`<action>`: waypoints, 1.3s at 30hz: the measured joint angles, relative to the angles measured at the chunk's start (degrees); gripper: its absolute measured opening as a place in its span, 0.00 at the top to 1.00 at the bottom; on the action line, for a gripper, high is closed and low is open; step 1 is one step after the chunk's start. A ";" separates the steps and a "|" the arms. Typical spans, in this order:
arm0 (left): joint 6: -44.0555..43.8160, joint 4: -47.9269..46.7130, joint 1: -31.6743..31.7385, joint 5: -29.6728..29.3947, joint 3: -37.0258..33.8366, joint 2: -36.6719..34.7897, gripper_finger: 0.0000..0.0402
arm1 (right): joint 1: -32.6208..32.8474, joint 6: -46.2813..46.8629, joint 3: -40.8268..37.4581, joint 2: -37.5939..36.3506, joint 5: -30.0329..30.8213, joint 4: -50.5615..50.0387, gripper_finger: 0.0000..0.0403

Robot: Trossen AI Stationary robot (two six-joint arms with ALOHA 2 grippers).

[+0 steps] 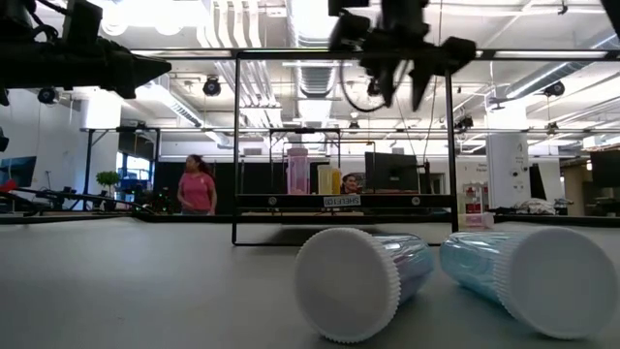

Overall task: Pick and place medicine bottles onto shelf by color
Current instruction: Put the top pink pill bottle on the shelf aligned with the other pink bottle

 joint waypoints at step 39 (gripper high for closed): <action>0.00 -0.02 -0.02 0.00 -0.01 0.04 0.82 | -21.05 3.87 -40.03 -20.03 27.93 21.15 0.62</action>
